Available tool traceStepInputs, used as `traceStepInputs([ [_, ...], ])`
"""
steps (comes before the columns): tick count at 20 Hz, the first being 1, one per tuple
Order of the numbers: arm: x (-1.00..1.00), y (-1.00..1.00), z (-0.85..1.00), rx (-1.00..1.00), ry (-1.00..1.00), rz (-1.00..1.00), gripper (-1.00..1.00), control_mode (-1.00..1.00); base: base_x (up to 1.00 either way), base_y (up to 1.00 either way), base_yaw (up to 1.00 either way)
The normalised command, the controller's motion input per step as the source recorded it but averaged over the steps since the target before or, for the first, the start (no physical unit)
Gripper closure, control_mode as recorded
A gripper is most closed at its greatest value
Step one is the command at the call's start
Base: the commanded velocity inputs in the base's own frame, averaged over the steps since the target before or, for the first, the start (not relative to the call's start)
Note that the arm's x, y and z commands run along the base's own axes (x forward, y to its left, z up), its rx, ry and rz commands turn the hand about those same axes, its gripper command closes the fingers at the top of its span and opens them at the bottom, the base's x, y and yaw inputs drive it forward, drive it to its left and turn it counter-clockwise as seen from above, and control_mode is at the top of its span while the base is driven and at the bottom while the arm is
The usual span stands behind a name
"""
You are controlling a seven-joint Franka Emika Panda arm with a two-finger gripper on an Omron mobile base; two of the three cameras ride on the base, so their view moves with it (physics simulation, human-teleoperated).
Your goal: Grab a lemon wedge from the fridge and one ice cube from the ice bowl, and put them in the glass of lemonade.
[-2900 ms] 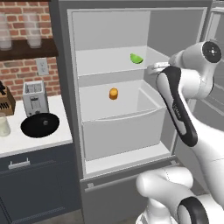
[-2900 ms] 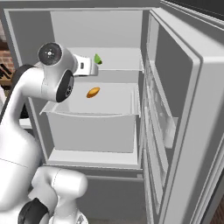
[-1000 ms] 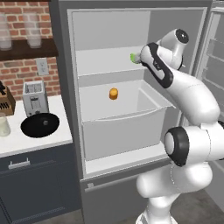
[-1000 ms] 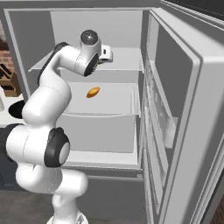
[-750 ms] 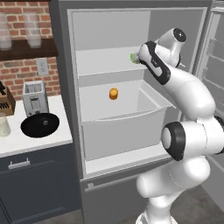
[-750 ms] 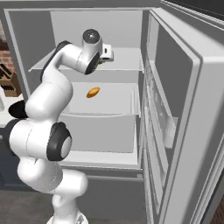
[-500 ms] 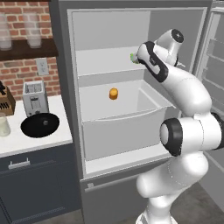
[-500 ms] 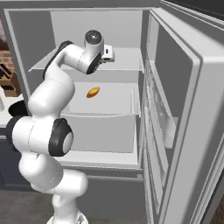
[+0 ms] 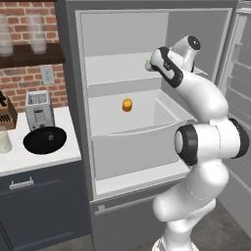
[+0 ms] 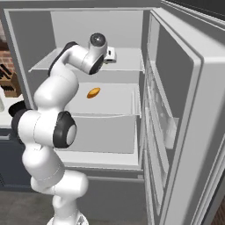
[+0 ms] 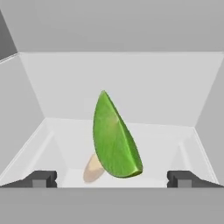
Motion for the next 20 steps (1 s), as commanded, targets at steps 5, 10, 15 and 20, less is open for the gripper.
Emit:
traceStepInputs([
  [5, 0.33, 0.00, -0.03, 0.00, 0.00, 0.01, -1.00, -1.00, 0.00, 0.00, 0.00],
  [10, 0.33, 0.00, -0.01, 0.00, 0.01, 0.01, -1.00, -1.00, 0.00, 0.00, 0.00],
  [15, 0.30, 0.00, -0.02, 0.00, 0.03, 0.02, -1.00, -1.00, 0.00, 0.00, 0.00],
  [20, 0.17, 0.00, -0.06, 0.00, 0.05, 0.02, -1.00, -1.00, 0.00, 0.00, 0.00],
])
